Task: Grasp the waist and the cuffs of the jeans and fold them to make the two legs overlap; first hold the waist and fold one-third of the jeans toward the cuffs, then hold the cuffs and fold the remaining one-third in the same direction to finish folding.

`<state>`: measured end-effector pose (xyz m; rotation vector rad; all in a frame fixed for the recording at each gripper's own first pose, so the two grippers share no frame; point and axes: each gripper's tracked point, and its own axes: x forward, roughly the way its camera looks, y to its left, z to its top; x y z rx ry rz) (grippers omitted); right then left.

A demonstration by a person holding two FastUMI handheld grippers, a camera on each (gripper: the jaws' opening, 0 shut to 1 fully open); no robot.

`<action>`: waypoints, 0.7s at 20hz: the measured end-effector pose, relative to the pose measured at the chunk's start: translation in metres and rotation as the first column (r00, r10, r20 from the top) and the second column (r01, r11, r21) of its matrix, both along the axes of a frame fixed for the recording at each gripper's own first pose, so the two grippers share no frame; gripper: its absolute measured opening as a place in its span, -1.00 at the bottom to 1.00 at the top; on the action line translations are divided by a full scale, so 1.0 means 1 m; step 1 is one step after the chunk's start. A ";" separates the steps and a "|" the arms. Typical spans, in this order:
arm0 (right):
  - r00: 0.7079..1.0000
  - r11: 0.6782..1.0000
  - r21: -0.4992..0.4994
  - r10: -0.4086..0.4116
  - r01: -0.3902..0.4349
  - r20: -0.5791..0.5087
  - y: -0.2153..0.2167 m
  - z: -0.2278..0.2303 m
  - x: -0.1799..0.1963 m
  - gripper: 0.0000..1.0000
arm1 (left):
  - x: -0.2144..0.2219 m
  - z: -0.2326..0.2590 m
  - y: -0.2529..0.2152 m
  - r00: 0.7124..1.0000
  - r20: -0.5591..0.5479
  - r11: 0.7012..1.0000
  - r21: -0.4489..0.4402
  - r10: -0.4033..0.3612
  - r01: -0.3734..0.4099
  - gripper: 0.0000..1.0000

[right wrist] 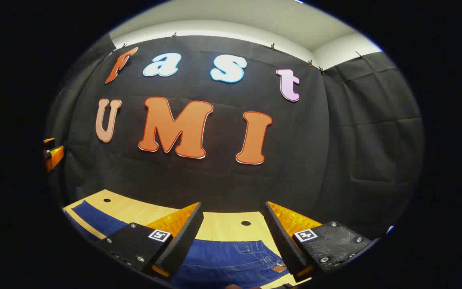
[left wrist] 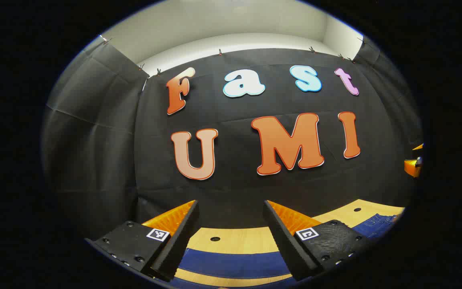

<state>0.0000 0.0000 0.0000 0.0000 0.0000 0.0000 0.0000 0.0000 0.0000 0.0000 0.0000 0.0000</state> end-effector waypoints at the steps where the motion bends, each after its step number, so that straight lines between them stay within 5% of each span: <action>1: 1.000 1.000 0.004 0.003 -0.003 0.002 0.001 0.000 0.001 0.92 | 0.000 0.000 0.003 1.000 0.002 1.000 -0.004 0.009 -0.009 0.96; 14: 0.994 0.993 0.042 0.111 -0.111 -0.005 0.044 -0.003 0.008 0.92 | -0.004 0.000 -0.007 1.000 0.001 1.000 -0.010 -0.005 0.005 0.96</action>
